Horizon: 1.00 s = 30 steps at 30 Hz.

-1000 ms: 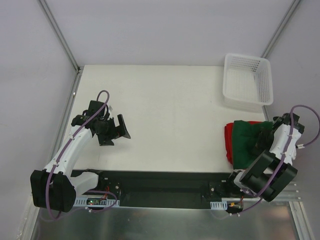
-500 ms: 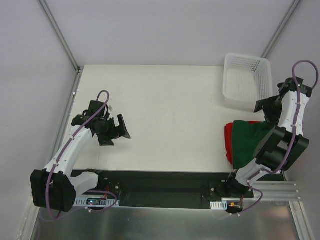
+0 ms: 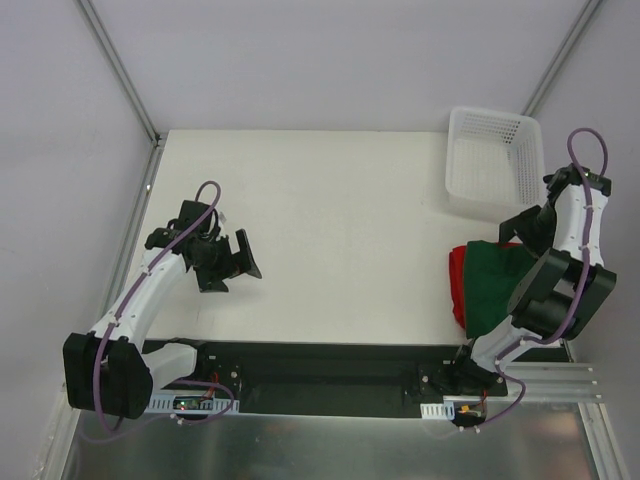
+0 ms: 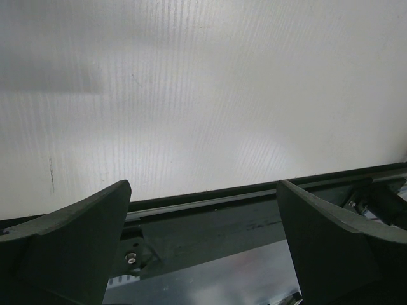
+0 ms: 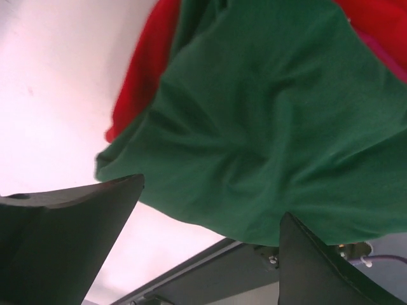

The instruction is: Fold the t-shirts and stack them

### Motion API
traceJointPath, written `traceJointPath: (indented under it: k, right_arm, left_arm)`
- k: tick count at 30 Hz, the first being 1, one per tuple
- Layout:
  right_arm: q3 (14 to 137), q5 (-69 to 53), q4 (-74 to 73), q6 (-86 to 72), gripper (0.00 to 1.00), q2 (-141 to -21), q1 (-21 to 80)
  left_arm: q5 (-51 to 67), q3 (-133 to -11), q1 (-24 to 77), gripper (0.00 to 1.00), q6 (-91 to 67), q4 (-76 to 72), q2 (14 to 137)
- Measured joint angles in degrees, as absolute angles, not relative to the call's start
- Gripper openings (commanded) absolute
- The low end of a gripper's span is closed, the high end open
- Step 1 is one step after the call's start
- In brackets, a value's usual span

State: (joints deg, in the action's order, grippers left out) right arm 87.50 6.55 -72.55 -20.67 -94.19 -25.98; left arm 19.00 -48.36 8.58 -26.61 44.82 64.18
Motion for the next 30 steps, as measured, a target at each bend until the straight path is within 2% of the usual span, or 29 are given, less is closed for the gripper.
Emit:
traceJointPath:
  k: [9,17,30]
  right_arm:
    - [71.07,5.34,-67.07,-23.64,0.96,-90.61,-28.18]
    - [70.37,6.96,-64.53,-27.05,0.96,-85.89,-28.91]
    - [65.84,10.92,-61.32,-28.25,0.96,-86.28,-32.05]
  left_arm:
    - [19.00,-48.36,8.58,0.99,-26.61,44.82,65.54]
    - [19.00,-48.12,8.58,0.99,-26.61,44.80,65.54]
    - [19.79,-48.01,8.58,0.99,-26.61,44.82,63.75]
